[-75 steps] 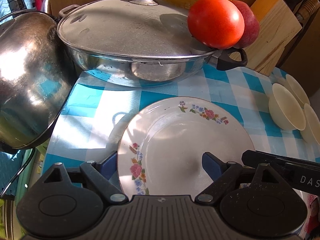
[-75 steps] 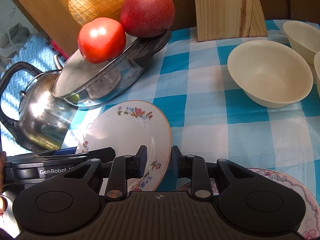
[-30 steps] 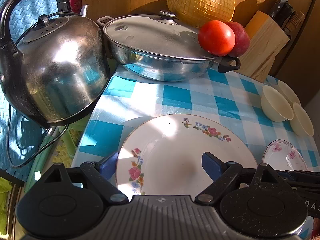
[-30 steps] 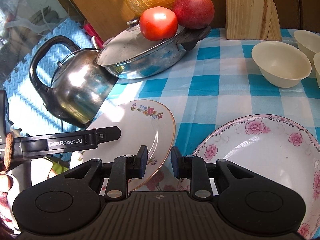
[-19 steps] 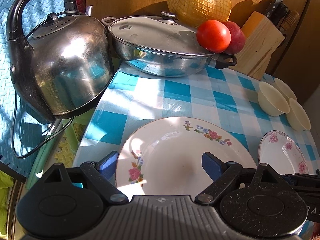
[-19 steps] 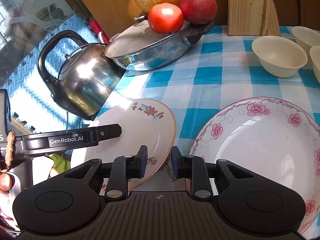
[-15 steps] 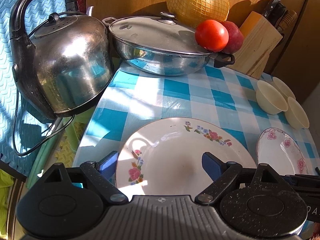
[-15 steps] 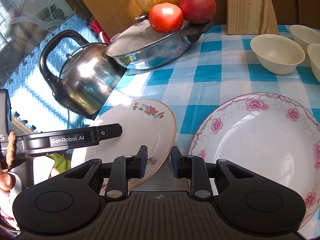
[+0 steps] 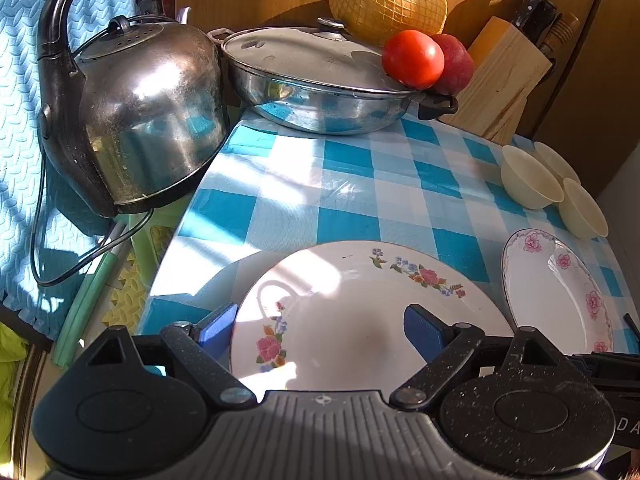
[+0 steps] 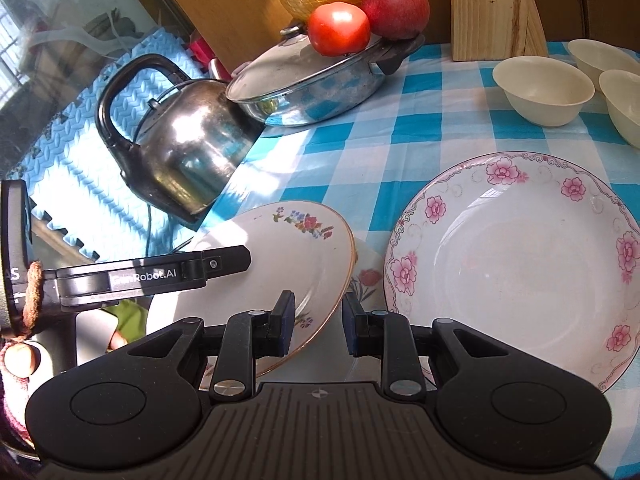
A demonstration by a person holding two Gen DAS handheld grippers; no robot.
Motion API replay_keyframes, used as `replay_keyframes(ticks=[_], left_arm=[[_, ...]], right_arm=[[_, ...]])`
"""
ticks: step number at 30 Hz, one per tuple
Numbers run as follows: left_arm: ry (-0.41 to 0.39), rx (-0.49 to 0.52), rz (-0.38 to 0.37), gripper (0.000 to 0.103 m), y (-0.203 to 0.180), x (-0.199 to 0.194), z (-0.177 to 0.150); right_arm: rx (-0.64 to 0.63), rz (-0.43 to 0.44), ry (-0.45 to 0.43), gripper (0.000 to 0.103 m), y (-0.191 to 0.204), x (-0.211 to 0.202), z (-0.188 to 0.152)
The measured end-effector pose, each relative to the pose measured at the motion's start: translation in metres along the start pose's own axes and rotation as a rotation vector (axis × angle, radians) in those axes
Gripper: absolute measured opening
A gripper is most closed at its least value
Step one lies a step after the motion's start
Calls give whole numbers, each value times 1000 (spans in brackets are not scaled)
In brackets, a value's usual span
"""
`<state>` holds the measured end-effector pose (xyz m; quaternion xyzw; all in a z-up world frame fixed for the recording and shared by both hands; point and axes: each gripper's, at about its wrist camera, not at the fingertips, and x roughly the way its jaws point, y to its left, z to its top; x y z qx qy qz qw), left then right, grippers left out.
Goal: Organize plates and bowls
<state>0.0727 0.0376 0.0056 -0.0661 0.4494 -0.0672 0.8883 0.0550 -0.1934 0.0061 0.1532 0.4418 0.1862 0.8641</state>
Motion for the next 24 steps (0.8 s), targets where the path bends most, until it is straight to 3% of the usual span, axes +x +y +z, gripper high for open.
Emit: replay_keyframes(ticks=[24], left_arm=[[31,84,-29,83,-15,-5,-28]], right_arm=[[10,-45,20,34,-4,-16,-41]])
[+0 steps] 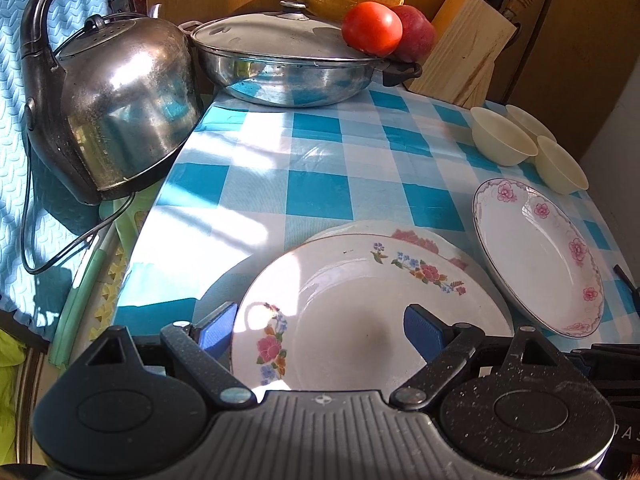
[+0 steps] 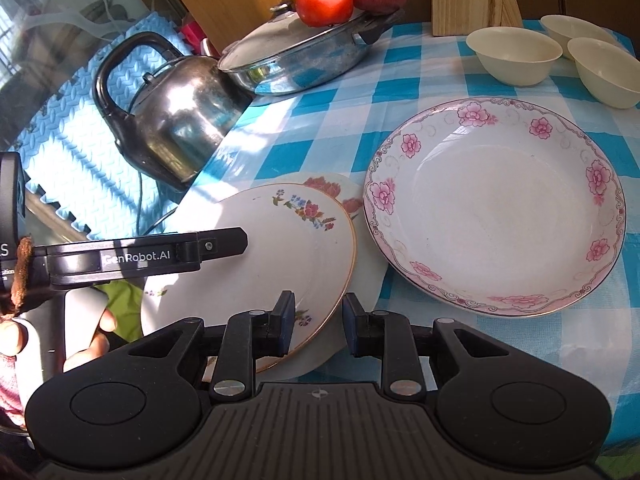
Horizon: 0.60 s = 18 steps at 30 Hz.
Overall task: Organize plates and bowls
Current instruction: 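Lower the small plate onto the red-flower plate and open left gripper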
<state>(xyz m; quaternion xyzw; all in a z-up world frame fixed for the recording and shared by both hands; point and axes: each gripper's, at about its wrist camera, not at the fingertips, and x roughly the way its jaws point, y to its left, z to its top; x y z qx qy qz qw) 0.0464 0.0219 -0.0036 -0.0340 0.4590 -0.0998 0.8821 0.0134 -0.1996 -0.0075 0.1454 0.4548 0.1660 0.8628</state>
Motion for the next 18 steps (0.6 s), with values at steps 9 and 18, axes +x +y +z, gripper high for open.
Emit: replay_keyframes(ticks=[9,18], left_arm=[[-24,20,13,82,-3,-4,-1],[-77,108,24,82,-21,-12,-2]], right_arm=[[-66,-36,-19,38,10,-3,-7],[-94,-33,-17,41,12,-5,-12]])
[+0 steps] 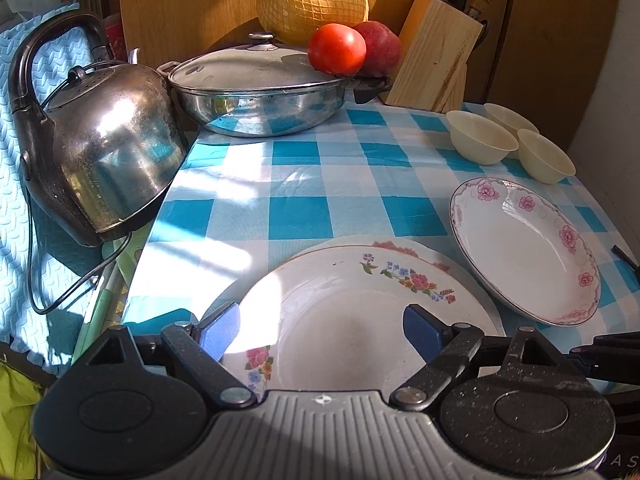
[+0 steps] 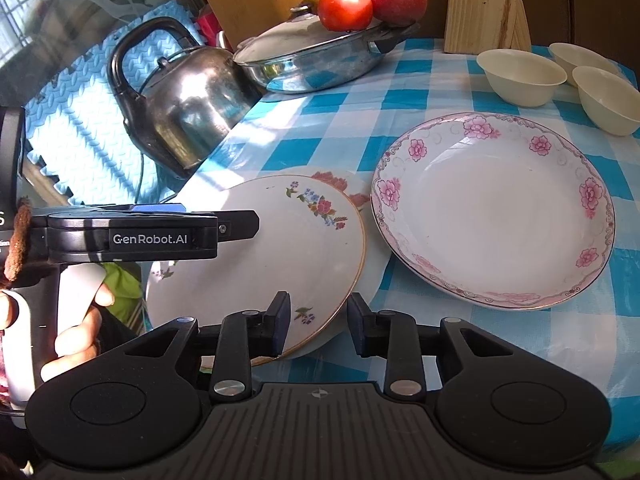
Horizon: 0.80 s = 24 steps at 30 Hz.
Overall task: Organize plates and bowls
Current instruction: 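Lower the small plate onto the red-flower plate and open left gripper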
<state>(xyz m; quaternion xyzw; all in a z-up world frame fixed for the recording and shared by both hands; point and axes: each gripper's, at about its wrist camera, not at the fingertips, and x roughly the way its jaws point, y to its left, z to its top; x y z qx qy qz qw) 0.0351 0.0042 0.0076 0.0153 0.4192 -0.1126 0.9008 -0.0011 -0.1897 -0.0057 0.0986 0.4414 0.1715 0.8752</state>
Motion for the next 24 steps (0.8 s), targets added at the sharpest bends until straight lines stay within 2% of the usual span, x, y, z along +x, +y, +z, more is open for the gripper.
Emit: replay_keyframes(ticks=[9,16,20,24], left_arm=[[7,6,-12,82,-5,4,3],[17,8,-21,82,-7,8,4],[21,10,-34,82,-9,9,6],[12,-6,-25,82,-6,8,10]], right_arm=[[-62,15,5,48,8,1,-3],[-90,90,41,55,13,2,-5],[-107,166,72,55,15,0,-10],[-74,178,74,54,9,-3,-13]])
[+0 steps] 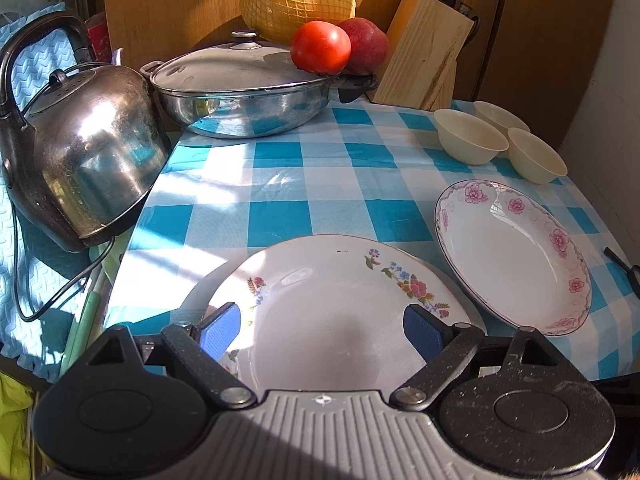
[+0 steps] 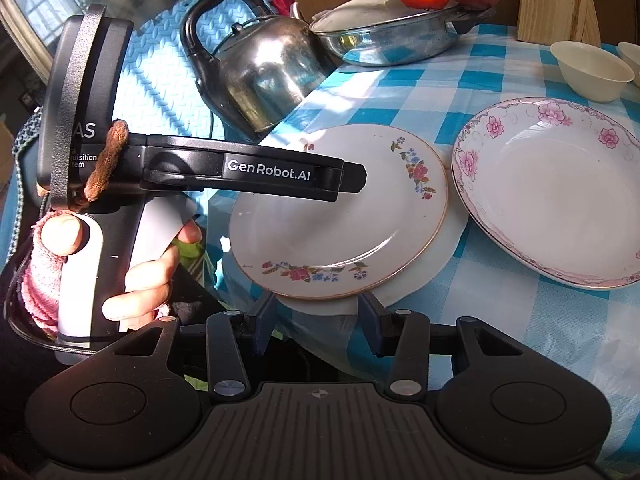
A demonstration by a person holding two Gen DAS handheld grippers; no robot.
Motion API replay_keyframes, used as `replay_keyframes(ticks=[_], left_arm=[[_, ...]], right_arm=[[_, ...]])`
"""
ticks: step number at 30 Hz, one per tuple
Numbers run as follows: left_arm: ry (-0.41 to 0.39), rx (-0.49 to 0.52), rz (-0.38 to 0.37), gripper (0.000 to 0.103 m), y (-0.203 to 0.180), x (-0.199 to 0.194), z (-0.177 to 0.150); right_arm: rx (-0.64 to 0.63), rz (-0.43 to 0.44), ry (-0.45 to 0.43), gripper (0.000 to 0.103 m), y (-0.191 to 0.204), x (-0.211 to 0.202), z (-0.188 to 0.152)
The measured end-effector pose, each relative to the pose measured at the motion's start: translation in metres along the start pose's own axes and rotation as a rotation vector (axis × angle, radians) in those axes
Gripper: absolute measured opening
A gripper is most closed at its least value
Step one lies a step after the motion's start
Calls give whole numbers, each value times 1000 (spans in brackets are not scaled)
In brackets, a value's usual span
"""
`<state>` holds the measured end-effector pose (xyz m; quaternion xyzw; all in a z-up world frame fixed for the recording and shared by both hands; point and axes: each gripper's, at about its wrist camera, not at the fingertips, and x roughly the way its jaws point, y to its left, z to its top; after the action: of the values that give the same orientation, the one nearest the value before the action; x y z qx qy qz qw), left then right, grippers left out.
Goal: Organize plates and bowls
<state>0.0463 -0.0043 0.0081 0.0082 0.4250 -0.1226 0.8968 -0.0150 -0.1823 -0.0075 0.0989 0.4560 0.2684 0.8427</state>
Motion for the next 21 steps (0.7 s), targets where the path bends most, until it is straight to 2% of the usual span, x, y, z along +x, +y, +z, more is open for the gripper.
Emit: replay_keyframes(ticks=[5,8,11,16,19,21], left_arm=[[8,-46,22,83,13,2,0],[7,-34,23,83,11,3,-1],[18,-27,9,83,9,5,-1],[45,-46,-24,83,9,9,1],[70,-71,-36,83,10,15,6],[81,-78,-41,83,9,19,8]], right_arm=[[110,-75,26,55,-24,4,-3],[142,-54,27,55,-28,9,0],[139,-42,24,50,-23,15,5],[149,-91,33,51,-23,24,20],[167,-74,53,50,-24,30,32],[130,-94,18,48,-20,31,37]])
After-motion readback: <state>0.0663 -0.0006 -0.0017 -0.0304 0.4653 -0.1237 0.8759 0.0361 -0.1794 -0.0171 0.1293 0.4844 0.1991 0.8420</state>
